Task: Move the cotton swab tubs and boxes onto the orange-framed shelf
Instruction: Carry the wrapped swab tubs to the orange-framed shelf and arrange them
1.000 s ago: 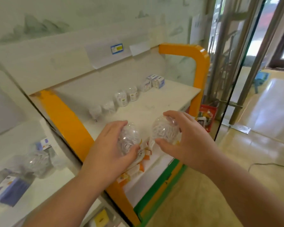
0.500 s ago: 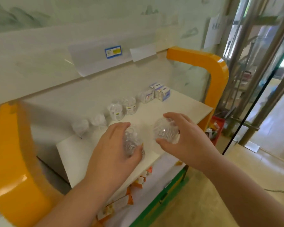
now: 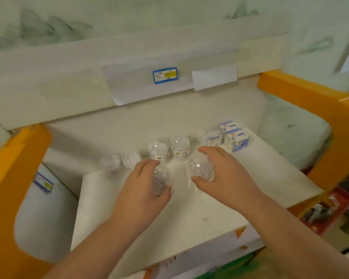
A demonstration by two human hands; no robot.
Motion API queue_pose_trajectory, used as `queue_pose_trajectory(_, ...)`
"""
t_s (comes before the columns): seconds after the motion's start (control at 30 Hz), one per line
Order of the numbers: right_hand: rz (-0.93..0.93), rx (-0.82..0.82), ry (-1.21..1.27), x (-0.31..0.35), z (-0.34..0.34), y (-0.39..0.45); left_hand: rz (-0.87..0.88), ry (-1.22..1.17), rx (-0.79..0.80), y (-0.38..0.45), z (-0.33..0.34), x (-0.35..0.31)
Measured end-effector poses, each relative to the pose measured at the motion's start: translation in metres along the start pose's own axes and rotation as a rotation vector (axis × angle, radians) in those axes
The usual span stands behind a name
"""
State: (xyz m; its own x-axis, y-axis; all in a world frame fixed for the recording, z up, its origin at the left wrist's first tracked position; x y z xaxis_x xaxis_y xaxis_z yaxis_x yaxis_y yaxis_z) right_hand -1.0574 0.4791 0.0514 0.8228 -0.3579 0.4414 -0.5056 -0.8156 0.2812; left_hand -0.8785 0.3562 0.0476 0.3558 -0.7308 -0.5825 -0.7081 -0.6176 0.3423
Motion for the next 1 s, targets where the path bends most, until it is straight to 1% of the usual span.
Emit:
queue_pose_trajectory(0.2, -0.100, 0.114, -0.005, -0.035, 0.029, 0.049, -0.104, 0.016, 0.012, 0.024, 0.042, 0.012)
queue_pose_trajectory(0.37, -0.200, 0.181, -0.027, -0.042, 0.053, 0.075, -0.108, 0.074, -0.037, 0.042, 0.054, 0.021)
queue_pose_trajectory(0.5, -0.238, 0.165, -0.030, -0.042, 0.065, 0.087, -0.155, 0.170, -0.049, 0.053, 0.055, 0.027)
queue_pose_trajectory(0.7, -0.250, 0.158, -0.007, -0.043, 0.069, 0.092, -0.180, 0.154, -0.070, 0.062, 0.061, 0.030)
queue_pose_trajectory(0.83, -0.263, 0.199, -0.008, -0.043, 0.063, 0.092, -0.188, 0.139, -0.078, 0.060, 0.062, 0.028)
queue_pose_trajectory(1.0, -0.303, 0.121, 0.015, -0.038, 0.040, 0.091, -0.166, 0.168, -0.114, 0.055, 0.050, 0.021)
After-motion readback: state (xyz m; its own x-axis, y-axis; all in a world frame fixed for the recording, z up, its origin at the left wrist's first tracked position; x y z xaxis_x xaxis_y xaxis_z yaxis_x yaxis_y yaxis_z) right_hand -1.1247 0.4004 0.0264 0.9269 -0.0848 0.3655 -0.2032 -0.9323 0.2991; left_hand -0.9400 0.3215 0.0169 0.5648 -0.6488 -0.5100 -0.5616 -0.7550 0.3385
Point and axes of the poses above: each hand's wrist, its own y-axis towards the middle knuckle, its own z-axis out of the palm, x = y × z, the point moved 3 cm from there along y, towards the middle knuckle, and after that the axes turned 10 degrees about -y, right-handed, at the moved point
